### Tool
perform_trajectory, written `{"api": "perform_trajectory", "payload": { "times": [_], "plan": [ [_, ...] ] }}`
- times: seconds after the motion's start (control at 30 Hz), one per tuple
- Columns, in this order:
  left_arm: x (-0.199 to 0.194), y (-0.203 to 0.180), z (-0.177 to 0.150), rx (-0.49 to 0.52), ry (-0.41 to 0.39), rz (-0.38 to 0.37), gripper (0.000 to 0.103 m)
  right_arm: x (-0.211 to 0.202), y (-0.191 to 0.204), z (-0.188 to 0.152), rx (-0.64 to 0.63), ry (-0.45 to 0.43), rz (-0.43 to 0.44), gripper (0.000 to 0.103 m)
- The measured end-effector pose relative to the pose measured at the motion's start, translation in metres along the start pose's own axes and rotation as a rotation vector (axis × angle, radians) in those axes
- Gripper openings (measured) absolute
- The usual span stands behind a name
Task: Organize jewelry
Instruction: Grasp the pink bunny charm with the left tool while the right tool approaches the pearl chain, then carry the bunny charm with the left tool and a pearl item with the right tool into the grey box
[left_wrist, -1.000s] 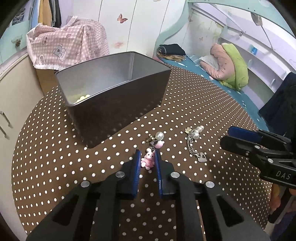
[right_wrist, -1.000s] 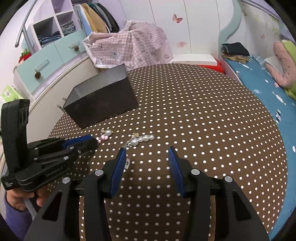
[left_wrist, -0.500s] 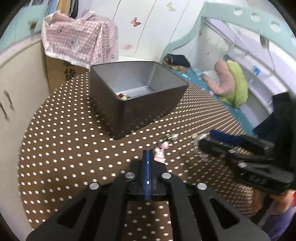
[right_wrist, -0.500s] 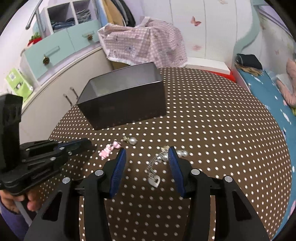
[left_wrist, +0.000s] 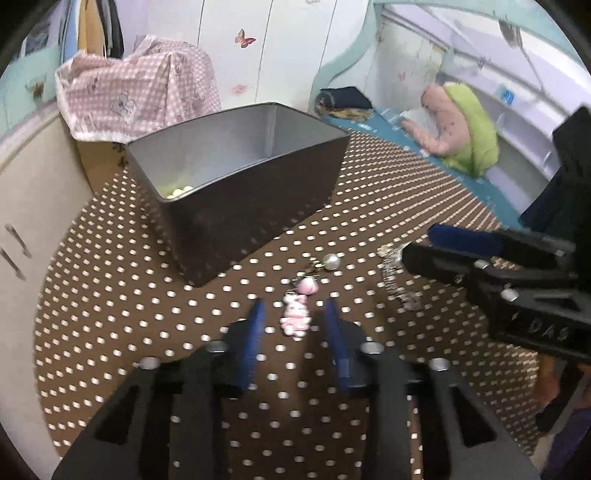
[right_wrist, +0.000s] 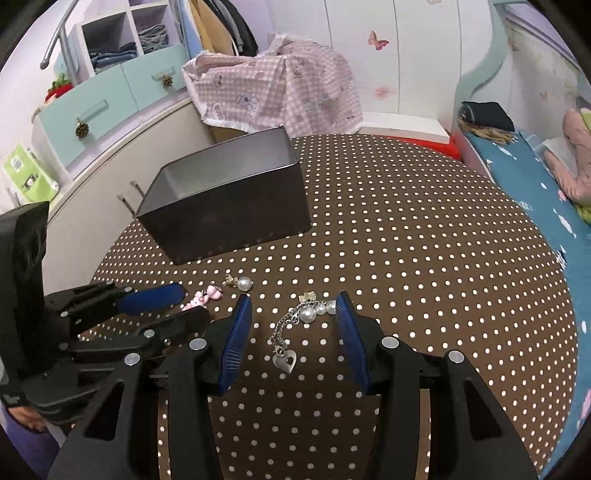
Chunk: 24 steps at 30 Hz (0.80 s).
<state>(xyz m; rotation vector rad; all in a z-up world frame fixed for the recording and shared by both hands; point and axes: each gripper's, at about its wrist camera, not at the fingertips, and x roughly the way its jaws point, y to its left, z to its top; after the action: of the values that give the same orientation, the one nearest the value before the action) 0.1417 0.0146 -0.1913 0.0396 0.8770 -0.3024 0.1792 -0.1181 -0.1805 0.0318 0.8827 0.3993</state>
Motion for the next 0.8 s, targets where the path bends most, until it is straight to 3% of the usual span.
{"api": "perform_trajectory", "payload": {
  "times": [0.13,0.5,0.8],
  "plan": [
    [0.0,0.003,0.0,0.022,0.0,0.007,0.014,0.007,0.005,0.002,-0.018,0.009,0.011,0.047],
    [-0.03,0.024,-0.005,-0.039,-0.072,-0.009,0.014,0.033,0.038,0.01,-0.141,0.064,0.019,0.047],
    [-0.039,0.037,-0.006,-0.062,-0.084,-0.01,0.014,0.055,0.049,0.018,-0.174,0.082,0.018,0.046]
  ]
}}
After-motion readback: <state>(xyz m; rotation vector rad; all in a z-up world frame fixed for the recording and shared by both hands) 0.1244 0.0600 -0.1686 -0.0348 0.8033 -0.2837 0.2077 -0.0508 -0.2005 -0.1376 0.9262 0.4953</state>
